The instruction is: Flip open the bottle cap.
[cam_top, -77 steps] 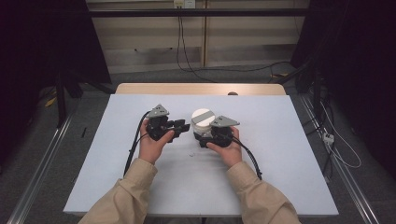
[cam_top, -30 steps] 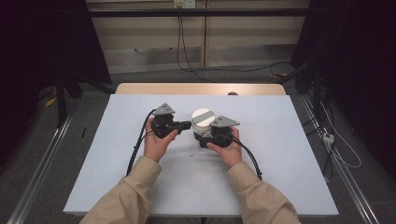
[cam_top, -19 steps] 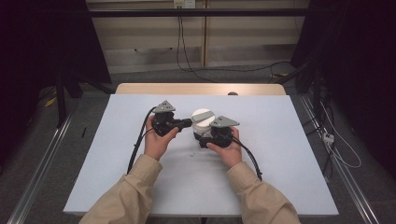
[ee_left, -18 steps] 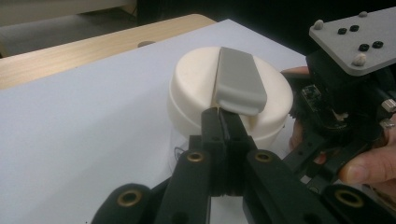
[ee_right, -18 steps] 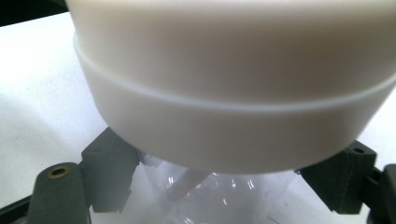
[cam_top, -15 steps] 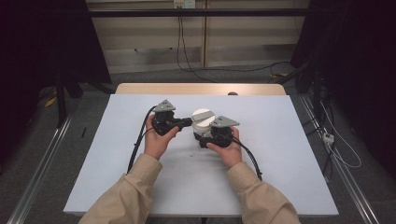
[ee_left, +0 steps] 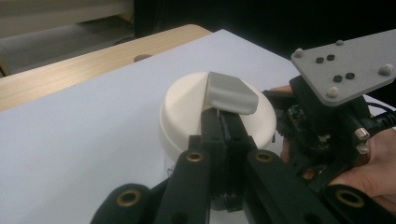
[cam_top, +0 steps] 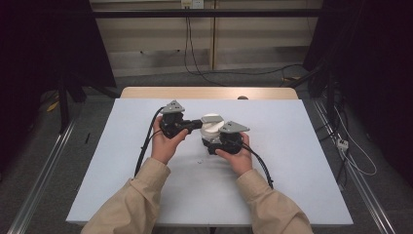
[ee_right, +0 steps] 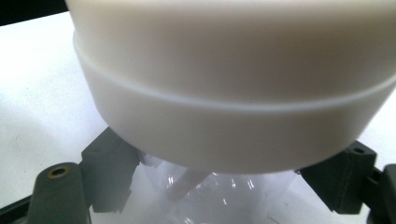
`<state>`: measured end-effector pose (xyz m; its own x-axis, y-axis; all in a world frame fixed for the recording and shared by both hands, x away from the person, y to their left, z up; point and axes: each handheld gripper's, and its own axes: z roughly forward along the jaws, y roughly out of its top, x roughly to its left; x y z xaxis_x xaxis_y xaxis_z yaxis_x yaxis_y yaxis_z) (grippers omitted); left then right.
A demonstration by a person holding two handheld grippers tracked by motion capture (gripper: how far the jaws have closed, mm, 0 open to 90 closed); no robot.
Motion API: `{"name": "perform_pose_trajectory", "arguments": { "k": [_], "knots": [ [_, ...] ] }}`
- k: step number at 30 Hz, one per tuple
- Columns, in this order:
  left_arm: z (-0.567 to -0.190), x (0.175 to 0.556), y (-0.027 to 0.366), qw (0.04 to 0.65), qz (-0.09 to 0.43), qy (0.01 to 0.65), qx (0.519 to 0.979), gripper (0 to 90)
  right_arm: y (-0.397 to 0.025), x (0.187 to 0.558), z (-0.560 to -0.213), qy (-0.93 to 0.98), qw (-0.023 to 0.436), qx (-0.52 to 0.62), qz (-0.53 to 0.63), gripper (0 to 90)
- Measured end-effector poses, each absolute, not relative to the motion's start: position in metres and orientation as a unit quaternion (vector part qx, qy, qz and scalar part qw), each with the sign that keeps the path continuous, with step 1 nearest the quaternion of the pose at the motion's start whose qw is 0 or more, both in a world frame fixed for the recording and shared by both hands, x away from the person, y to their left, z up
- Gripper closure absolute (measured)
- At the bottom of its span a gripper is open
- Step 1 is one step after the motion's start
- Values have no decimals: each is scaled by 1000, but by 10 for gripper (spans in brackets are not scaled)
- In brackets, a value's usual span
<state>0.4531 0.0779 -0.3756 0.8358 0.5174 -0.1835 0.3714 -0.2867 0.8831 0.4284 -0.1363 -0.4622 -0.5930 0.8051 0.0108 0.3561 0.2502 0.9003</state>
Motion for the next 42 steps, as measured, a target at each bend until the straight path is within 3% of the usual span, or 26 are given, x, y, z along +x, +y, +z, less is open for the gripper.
{"name": "perform_pose_trajectory", "arguments": {
  "k": [42],
  "knots": [
    [-358, 459, 58, 530, 80, 262, 802, 894, -136, 428, -462, 755, 237, 384, 475, 187]
  ]
}}
